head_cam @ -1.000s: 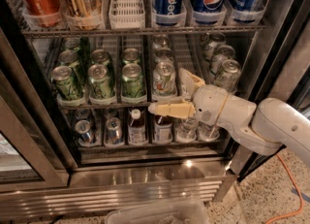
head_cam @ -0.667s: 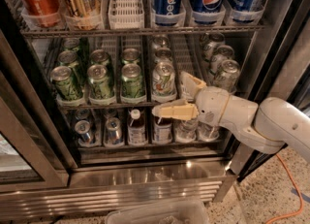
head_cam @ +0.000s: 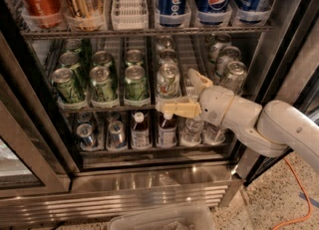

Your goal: Pick 7up can from middle shelf of fridge

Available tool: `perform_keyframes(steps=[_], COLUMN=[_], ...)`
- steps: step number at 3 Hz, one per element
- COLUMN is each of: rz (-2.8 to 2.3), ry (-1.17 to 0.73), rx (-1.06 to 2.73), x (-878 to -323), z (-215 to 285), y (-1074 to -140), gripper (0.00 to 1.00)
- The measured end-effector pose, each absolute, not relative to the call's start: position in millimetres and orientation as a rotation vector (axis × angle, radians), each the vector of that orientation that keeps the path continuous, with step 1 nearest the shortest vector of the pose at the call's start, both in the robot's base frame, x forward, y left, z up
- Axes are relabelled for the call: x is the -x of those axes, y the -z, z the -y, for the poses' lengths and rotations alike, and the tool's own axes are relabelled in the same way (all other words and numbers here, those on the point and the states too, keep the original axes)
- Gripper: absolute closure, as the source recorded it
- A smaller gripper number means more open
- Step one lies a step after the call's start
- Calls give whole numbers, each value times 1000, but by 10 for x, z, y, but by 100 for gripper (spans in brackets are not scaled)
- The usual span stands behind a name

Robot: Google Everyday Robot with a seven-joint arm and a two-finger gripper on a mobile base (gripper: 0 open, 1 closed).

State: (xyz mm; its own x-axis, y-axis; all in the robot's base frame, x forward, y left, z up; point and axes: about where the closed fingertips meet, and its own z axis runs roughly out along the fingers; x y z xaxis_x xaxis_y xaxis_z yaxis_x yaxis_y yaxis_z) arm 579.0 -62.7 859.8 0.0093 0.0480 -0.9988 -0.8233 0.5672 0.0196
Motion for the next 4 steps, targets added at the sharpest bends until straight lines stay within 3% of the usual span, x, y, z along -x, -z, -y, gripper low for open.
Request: perform_keyframes(steps=[4], rz=[-1374], ry=[-794], rx=[669], x=[-5786], z=[463], y=[-8608], gripper=[0])
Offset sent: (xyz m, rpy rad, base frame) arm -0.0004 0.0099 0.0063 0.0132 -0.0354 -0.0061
